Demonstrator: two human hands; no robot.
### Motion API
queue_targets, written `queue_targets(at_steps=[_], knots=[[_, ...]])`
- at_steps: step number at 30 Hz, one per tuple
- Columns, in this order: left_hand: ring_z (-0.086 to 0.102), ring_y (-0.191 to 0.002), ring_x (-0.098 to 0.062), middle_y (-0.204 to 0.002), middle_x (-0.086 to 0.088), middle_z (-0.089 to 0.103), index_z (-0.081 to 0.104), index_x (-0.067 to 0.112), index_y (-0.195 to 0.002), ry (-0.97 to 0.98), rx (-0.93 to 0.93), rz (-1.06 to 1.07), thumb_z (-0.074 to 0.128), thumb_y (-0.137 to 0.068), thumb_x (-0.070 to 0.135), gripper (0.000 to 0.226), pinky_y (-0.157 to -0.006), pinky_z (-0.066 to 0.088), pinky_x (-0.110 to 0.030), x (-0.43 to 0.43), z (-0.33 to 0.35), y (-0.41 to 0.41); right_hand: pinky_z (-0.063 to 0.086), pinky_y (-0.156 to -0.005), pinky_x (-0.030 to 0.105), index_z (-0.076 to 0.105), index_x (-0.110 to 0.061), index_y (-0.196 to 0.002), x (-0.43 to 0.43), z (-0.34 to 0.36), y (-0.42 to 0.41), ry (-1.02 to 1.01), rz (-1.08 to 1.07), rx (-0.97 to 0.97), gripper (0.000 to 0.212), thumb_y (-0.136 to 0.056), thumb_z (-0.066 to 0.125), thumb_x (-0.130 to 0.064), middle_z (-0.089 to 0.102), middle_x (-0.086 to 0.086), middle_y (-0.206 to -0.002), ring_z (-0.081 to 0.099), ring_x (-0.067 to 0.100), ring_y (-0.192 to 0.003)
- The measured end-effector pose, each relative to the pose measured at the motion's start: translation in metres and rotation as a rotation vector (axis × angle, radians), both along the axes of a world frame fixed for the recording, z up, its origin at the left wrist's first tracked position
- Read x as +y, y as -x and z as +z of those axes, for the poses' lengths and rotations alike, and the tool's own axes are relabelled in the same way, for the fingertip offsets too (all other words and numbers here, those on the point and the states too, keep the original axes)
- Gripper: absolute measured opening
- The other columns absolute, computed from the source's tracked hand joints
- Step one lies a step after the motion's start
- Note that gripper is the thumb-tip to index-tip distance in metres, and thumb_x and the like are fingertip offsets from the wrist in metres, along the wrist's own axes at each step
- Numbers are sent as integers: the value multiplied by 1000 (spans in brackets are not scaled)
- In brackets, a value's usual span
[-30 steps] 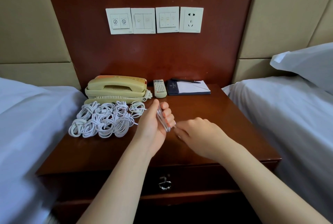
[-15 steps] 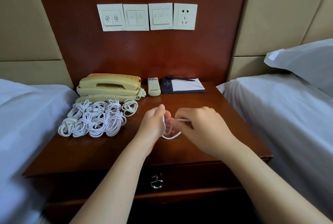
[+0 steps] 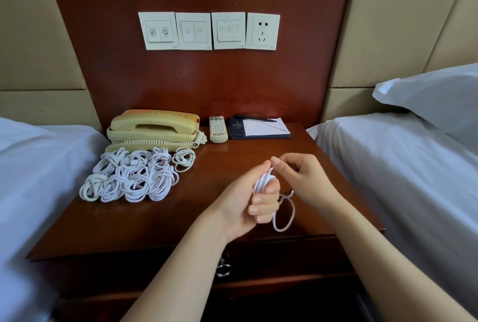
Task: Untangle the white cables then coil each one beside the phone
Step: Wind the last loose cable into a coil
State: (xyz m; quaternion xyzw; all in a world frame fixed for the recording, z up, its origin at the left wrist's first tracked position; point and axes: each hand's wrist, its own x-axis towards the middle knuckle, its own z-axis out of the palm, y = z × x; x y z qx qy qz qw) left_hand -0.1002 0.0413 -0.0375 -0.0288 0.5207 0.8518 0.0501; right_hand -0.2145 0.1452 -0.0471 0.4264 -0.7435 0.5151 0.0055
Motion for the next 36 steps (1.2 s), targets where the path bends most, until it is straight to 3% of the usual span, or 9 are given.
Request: queue_targets(at_steps=[5,8,12,16,18,21,25,30,36], knots=[[25,-30,-3,-37,7,27,40,15,-50,-51,82,205,35,-101,21,51,-34,26,-16,-2,4,4,29,-52,25,46,-27,-49,-7,-7,-1,-183,-39,48,47,-94,54,-26,41,-11,-44,34,5,-47],[25,-32,-4,-39,6,27,37,14,-53,-121,60,342,34,-101,20,49,-36,23,-18,-4,6,6,28,-49,20,41,-27,-49,-11,-3,-13,-279,-32,105,47,-95,52,-22,41,-9,-46,35,6,-47],[28,-31,-4,-39,7,31,40,13,-59,-268,48,531,39,-99,19,41,-35,25,-15,-8,9,11,32,-52,27,41,-24,-54,-16,0,-23,-428,-12,224,41,-94,49,-21,44,-6,-54,41,14,-54],[30,-33,-4,-40,7,32,42,13,-63,-276,46,678,38,-100,21,38,-38,27,-17,-15,11,14,32,-51,27,47,-22,-62,-16,0,-35,-537,70,305,34,-95,50,-30,48,-5,-59,44,15,-57],[30,-33,-4,-40,8,32,41,13,-64,-220,49,722,35,-102,23,39,-41,27,-18,-18,12,15,36,-55,33,43,-19,-60,-15,1,-39,-519,98,305,37,-94,52,-31,44,-3,-58,43,18,-58],[32,-33,-4,-39,8,34,42,13,-66,-124,54,783,35,-102,24,39,-41,29,-17,-22,10,18,42,-61,38,56,-12,-67,-10,4,-41,-489,135,293,31,-93,53,-31,46,0,-58,46,19,-61],[36,-35,-5,-39,9,37,45,12,-68,71,58,872,35,-102,23,38,-40,32,-18,-25,2,20,31,-50,18,64,-16,-67,-4,16,-44,-428,242,167,28,-93,56,-24,44,-7,-48,39,9,-48],[45,-48,-10,-54,3,46,49,12,-71,573,33,1030,35,-102,26,37,-52,40,-23,-30,-2,12,24,-41,13,64,-10,-70,3,28,-42,-275,347,-187,30,-95,54,-21,40,-11,-46,29,4,-40],[54,-42,-10,-54,-3,56,55,7,-73,670,-162,608,40,-100,30,38,-45,45,-21,-33,-6,10,21,-43,12,63,-10,-69,6,29,-34,-128,302,-153,31,-96,52,-18,33,-11,-44,25,3,-42]])
